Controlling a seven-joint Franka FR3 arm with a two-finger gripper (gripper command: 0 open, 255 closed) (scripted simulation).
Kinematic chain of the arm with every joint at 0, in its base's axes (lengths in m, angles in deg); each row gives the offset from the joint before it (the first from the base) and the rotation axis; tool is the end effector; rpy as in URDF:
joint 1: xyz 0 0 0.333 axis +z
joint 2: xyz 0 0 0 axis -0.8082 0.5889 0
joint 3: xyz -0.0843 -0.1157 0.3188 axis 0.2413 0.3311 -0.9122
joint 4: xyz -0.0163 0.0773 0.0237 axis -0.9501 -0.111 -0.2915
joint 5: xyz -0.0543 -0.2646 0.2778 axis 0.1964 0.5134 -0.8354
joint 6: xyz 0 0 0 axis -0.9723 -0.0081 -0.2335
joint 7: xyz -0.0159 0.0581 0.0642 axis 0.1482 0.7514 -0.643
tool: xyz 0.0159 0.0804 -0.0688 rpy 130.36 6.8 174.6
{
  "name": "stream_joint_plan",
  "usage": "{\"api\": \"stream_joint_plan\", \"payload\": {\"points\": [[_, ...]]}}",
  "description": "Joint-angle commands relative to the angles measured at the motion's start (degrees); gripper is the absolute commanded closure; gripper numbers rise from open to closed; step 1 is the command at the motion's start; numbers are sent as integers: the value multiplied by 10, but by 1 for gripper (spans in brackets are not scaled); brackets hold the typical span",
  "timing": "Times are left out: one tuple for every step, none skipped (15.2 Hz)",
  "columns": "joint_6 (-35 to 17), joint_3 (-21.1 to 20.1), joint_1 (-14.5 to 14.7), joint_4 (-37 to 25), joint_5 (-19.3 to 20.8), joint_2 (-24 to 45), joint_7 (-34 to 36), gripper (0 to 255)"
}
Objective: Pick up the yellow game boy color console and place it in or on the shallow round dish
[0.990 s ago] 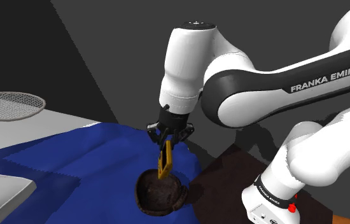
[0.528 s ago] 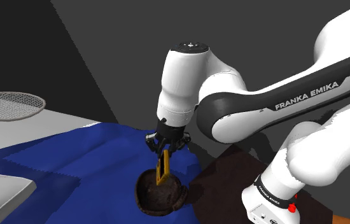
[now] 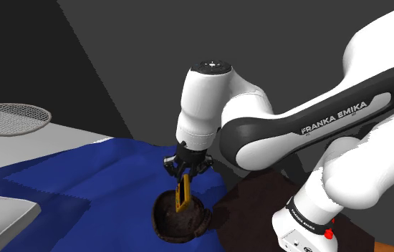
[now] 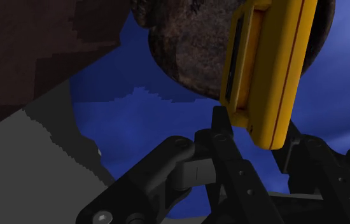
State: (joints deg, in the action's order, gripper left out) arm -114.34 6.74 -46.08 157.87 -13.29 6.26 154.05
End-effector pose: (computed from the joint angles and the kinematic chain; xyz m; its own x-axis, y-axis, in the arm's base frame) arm 0.2861 0.3065 0.3914 0.8429 -0.5270 0.1089 -0.5318 -0.8466 0.0195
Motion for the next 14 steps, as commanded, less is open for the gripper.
{"api": "stream_joint_plan", "payload": {"points": [[-1, 0, 0, 0, 0, 0, 0, 255], [-1, 0, 0, 0, 0, 0, 0, 255], [-1, 0, 0, 0, 0, 0, 0, 0], [-1, 0, 0, 0, 0, 0, 0, 0], [-1, 0, 0, 0, 0, 0, 0, 0], [-1, 0, 0, 0, 0, 0, 0, 0], [-1, 0, 0, 0, 0, 0, 0, 0], [-1, 0, 0, 0, 0, 0, 0, 0], [22, 6, 5, -9, -7, -15, -6, 0], [45, 12, 9, -19, -13, -28, -11, 0], [67, 17, 13, -30, -18, -41, -16, 0], [84, 21, 15, -39, -21, -50, -18, 0], [84, 22, 16, -39, -21, -50, -18, 0], [84, 22, 16, -39, -21, -50, -18, 0]]}}
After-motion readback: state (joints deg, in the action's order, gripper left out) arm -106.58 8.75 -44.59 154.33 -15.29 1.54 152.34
